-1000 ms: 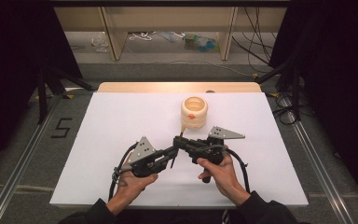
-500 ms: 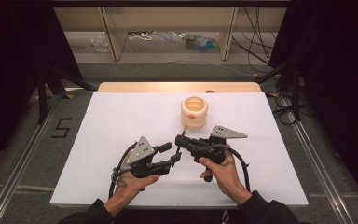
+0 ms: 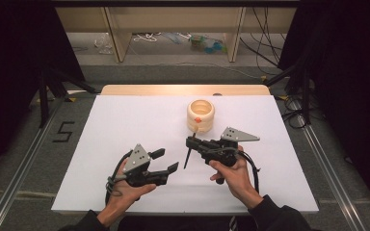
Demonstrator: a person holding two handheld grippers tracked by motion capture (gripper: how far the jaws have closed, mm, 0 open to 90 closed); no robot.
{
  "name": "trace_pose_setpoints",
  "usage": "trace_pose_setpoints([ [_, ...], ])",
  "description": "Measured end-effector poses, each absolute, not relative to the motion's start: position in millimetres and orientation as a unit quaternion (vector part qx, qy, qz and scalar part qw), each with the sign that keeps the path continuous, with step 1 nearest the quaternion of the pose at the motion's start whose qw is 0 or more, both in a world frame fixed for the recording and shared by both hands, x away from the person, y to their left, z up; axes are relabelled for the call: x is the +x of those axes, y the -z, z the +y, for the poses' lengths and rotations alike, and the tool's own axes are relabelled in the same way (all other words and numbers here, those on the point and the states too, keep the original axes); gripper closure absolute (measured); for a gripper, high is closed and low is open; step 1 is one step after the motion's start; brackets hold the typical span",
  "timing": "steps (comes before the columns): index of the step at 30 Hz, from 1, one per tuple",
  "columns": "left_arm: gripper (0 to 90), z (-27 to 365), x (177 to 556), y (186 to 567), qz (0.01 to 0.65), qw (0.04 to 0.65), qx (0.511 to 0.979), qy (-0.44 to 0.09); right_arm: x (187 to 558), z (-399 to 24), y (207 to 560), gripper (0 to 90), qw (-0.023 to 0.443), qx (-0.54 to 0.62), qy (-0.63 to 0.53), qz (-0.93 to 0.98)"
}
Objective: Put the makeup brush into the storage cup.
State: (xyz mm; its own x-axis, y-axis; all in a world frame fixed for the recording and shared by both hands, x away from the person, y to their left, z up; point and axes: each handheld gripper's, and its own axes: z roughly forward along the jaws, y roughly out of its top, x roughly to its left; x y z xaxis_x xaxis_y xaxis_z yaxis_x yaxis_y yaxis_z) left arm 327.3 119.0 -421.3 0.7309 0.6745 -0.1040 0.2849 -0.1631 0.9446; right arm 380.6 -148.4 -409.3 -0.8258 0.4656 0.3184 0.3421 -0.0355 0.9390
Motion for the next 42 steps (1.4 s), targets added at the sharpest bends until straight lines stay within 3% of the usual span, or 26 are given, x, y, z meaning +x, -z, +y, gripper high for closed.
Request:
trace_pose_setpoints([
  [15, 26.1, 148.1, 328.9, 425.4, 0.341, 0.553, 0.735, -0.197, 387.4, -161.8, 402.6, 83.6, 0.094, 0.289, -0.635, 0.710],
  [42, 15.7, 162.1, 326.8, 430.2, 0.354, 0.558, 0.721, -0.209, 414.3, -196.0, 387.0, 83.5, 0.168, 0.311, -0.610, 0.709],
])
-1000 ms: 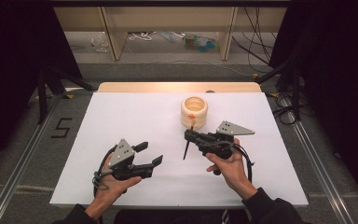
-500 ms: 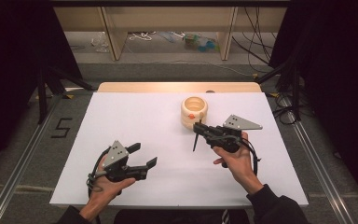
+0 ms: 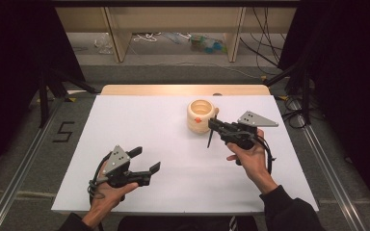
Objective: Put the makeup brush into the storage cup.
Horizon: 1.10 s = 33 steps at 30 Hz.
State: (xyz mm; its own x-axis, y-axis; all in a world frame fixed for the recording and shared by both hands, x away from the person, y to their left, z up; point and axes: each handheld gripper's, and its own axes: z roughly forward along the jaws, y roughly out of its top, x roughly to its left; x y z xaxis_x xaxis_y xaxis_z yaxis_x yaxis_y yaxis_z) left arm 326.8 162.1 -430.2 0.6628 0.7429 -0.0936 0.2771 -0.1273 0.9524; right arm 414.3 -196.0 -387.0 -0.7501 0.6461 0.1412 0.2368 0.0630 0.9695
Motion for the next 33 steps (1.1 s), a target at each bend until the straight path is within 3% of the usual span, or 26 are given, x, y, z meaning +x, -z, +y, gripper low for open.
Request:
trace_pose_setpoints([
  [33, 15.8, 163.5, 324.2, 430.1, 0.355, 0.565, 0.710, -0.225, 430.6, -195.6, 376.9, 83.5, 0.185, 0.313, -0.605, 0.708],
])
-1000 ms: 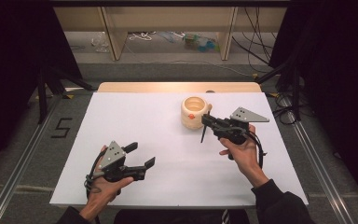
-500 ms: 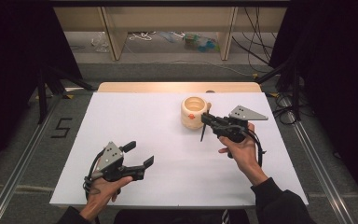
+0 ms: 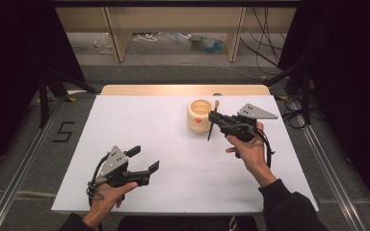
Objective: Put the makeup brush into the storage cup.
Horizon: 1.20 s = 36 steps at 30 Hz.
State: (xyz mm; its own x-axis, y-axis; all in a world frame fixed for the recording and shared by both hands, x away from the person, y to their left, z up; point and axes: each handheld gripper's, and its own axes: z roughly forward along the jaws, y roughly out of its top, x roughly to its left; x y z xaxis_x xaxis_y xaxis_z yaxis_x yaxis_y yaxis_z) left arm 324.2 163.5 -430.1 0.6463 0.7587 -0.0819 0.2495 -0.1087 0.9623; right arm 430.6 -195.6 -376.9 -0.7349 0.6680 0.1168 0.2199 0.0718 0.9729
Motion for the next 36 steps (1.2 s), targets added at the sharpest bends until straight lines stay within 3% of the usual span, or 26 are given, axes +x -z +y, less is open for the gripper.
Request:
trace_pose_setpoints([
  [36, 15.8, 162.5, 325.1, 430.9, 0.345, 0.563, 0.715, -0.229, 469.2, -199.9, 368.9, 83.5, 0.201, 0.345, -0.596, 0.697],
])
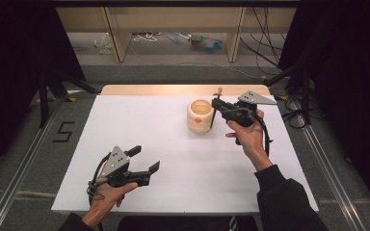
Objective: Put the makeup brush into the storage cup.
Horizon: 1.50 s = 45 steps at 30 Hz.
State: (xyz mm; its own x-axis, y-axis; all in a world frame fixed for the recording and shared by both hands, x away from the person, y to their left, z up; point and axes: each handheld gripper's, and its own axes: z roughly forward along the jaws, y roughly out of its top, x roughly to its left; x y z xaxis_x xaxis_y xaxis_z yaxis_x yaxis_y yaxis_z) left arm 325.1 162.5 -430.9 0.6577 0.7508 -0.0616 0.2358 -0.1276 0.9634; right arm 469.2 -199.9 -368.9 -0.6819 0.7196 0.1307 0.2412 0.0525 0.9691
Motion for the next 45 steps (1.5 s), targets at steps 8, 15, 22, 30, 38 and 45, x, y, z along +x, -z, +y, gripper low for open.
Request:
trace_pose_setpoints([
  [8, 15.9, 162.3, 325.5, 431.1, 0.339, 0.563, 0.718, -0.227, 476.7, -197.8, 365.1, 83.5, 0.202, 0.348, -0.597, 0.694],
  [15, 15.9, 161.7, 324.8, 431.3, 0.341, 0.563, 0.719, -0.225, 483.0, -195.6, 361.7, 83.5, 0.207, 0.348, -0.598, 0.691],
  [22, 15.9, 161.9, 324.7, 430.8, 0.341, 0.564, 0.717, -0.225, 491.4, -193.9, 354.5, 83.5, 0.210, 0.353, -0.594, 0.692],
  [30, 15.9, 161.8, 324.5, 430.6, 0.342, 0.566, 0.716, -0.225, 499.8, -189.3, 351.3, 83.5, 0.214, 0.355, -0.590, 0.693],
  [38, 15.9, 161.8, 324.4, 430.5, 0.341, 0.565, 0.717, -0.224, 508.2, -185.3, 349.1, 83.5, 0.218, 0.357, -0.589, 0.692],
  [45, 15.9, 161.7, 324.5, 430.6, 0.343, 0.565, 0.717, -0.223, 512.5, -184.4, 349.3, 83.5, 0.223, 0.360, -0.585, 0.692],
])
